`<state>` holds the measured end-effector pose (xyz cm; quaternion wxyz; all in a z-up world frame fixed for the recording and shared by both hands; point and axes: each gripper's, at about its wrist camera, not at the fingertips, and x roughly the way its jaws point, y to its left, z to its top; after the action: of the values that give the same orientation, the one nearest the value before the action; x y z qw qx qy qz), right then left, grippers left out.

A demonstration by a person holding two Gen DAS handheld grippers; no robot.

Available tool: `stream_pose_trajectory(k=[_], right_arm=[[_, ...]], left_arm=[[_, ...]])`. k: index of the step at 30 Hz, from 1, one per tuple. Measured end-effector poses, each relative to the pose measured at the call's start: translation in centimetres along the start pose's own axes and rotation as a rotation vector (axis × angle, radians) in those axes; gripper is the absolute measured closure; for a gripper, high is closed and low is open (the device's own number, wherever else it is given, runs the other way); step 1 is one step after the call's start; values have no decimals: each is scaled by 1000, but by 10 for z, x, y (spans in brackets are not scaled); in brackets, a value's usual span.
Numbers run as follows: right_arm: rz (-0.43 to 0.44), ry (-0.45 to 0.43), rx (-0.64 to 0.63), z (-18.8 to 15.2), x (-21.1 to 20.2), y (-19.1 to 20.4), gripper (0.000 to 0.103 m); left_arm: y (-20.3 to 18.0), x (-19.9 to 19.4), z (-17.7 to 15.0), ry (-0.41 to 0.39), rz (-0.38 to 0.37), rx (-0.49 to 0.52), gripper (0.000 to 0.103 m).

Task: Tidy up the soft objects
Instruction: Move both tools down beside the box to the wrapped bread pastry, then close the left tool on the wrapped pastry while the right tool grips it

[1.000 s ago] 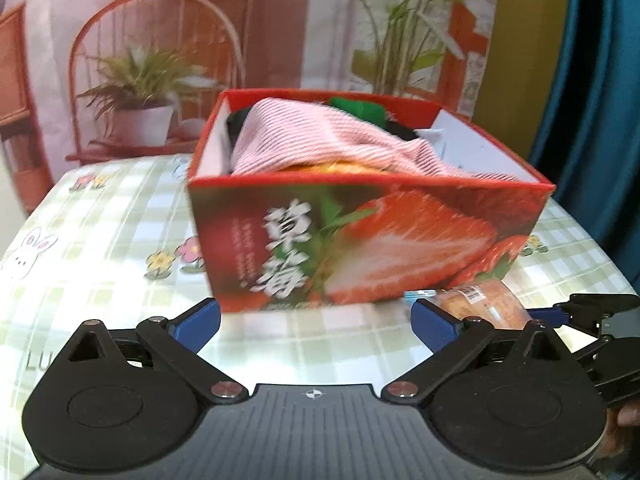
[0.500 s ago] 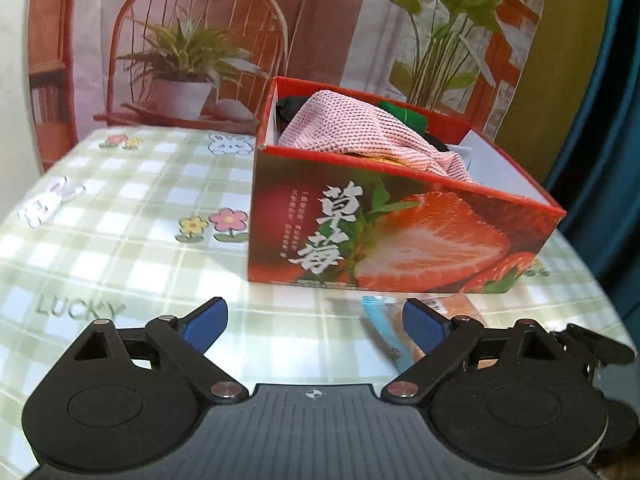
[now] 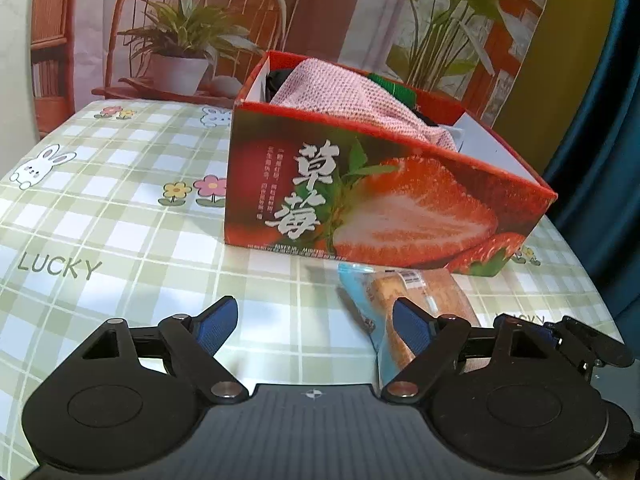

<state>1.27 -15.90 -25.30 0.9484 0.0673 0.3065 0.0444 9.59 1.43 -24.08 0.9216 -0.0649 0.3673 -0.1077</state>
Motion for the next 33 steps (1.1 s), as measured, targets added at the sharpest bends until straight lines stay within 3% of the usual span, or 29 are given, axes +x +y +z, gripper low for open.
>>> stream_pose_trajectory(k=[10, 18, 20, 22, 23, 28, 33], right_arm=[[1, 19, -75, -5, 5, 7, 23], [23, 38, -115, -8, 13, 11, 26], [27, 41, -119, -8, 14, 11, 28], [34, 44, -119, -8, 14, 11, 30], [39, 46, -119, -8, 14, 11, 32], [61, 55, -124, -7, 16, 12, 40], [70, 49, -129, -2, 11, 15, 41]], left_arm=[[-2, 8, -6, 28, -14, 0, 19], [-27, 22, 1, 77, -105, 77, 31], [-30, 27, 3, 101, -147, 77, 37], [-32, 35, 2, 139, -198, 66, 54], [-32, 38, 1, 152, -215, 63, 56], [-35, 40, -1, 150, -238, 68, 57], [-39, 27, 4, 113, -233, 103, 57]])
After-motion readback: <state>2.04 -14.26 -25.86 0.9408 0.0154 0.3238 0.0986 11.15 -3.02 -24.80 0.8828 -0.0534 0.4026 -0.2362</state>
